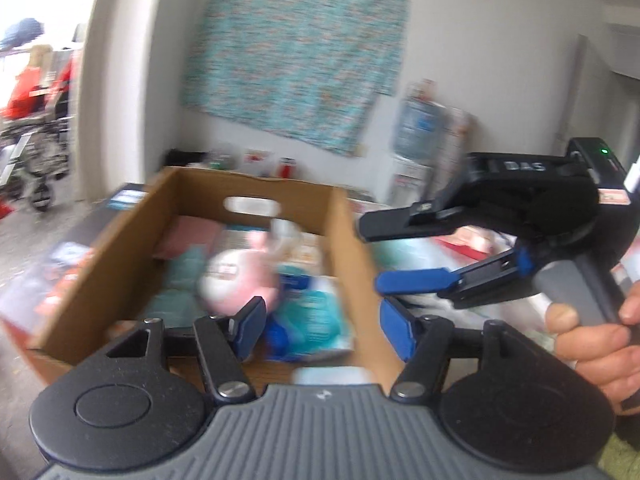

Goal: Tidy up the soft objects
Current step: 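Carry the striped towel into the box and open both tools, then reach the right tool to the gold tissue pack and grasp it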

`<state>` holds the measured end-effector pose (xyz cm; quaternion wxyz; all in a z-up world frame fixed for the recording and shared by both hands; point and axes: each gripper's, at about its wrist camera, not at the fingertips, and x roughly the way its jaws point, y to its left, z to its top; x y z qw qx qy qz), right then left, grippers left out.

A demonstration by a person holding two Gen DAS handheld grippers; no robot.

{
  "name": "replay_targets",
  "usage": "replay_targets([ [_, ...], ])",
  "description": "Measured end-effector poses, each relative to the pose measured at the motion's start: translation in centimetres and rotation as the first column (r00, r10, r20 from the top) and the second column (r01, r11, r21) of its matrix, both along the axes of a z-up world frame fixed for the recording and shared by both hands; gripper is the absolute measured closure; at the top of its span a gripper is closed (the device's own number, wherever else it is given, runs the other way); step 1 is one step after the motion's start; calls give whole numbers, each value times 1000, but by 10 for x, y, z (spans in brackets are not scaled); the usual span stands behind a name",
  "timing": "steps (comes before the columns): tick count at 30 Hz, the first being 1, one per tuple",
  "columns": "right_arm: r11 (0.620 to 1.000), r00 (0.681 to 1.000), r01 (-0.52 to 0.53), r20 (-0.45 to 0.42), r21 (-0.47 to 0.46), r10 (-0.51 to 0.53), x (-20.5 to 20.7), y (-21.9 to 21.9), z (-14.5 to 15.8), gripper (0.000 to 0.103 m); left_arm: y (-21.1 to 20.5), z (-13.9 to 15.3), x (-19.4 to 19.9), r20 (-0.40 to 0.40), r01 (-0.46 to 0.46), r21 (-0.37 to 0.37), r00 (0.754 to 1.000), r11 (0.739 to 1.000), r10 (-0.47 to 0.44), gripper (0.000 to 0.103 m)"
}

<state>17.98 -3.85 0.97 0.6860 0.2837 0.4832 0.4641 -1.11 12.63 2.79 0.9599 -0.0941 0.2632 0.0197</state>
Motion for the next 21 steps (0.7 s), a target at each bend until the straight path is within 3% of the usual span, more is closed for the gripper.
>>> replay_targets([
  [6, 968, 969, 245, 30, -57, -244, -13, -135, -6, 43, -76, -23, 18, -44, 212, -12, 976, 977, -212, 38],
  [12, 909, 915, 391, -42, -146, -400, -44, -234, -58, 43, -147, -69, 39, -164, 377, -20, 912, 926, -375, 38],
  [16, 888, 888, 416, -124, -193, -443, -61, -257, -110, 43, -176, -99, 57, -255, 414, 29, 883, 910, -394, 39],
  [21, 888, 873, 405, -197, -216, -446, -60, -253, -149, 44, -191, -121, 77, -341, 431, 78, 859, 899, -382, 38],
])
